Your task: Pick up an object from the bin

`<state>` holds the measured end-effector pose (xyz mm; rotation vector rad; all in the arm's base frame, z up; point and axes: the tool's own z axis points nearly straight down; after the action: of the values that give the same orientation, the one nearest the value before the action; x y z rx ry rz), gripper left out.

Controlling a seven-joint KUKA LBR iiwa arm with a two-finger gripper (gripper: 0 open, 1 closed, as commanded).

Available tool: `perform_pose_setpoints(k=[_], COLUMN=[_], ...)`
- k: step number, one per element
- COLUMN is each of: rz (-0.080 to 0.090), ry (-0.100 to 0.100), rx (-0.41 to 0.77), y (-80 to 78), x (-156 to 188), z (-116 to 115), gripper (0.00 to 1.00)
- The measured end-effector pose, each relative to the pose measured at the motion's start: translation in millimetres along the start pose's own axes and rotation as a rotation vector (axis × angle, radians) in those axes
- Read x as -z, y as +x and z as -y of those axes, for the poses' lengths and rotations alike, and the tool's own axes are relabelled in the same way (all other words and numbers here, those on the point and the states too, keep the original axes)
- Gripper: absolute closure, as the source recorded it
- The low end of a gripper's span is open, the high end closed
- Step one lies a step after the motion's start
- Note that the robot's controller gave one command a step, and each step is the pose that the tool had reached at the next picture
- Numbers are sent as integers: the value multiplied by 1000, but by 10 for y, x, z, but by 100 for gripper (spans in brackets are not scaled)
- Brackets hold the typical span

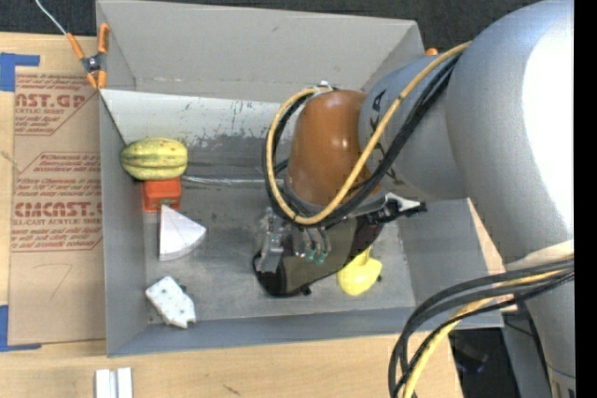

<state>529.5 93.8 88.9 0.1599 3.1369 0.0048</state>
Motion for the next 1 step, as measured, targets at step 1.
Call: perform_pose_setpoints(k=[1], rz=[-1], ry=[0], rx=[82], y=[83], x=[-191], z=[724], gripper=[100])
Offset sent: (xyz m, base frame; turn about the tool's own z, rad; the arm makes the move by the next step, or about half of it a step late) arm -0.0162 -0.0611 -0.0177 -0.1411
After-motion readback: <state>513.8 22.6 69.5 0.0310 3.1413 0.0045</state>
